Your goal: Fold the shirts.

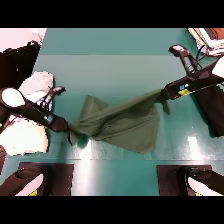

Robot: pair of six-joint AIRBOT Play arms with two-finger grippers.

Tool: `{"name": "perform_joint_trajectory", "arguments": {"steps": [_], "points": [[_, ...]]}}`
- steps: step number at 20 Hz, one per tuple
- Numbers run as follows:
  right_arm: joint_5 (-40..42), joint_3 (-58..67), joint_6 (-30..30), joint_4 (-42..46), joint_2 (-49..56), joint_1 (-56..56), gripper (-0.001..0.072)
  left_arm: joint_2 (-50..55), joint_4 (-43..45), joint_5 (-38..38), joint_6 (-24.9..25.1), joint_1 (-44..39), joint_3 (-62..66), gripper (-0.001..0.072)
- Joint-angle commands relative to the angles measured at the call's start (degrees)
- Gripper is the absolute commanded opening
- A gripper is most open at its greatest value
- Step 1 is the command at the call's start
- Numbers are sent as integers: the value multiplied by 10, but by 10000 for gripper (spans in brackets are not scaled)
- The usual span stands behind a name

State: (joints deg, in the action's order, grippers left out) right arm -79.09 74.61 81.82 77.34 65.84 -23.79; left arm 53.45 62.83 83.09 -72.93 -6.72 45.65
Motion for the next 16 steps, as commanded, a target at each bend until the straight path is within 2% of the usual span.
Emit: {"name": "perform_joint_trajectory", "arguments": {"steps": [1, 2, 3, 11, 13, 16], "points": [[12, -16, 8, 5, 0, -4, 15, -1, -65, -2, 14, 0, -47, 426], [12, -11, 8, 3, 0, 0, 14, -1, -83, -7, 14, 0, -45, 573], [12, -7, 8, 3, 0, 7, 14, -1, -94, -10, 14, 0, -42, 547], [9, 4, 8, 3, -2, 37, 15, 0, -76, -29, 7, 0, 164, 546], [11, 4, 8, 3, -2, 37, 15, 0, -72, -66, 7, 0, 196, 545], [22, 4, 8, 2, -2, 37, 15, 47, -35, -132, -27, 0, 197, 545]]}}
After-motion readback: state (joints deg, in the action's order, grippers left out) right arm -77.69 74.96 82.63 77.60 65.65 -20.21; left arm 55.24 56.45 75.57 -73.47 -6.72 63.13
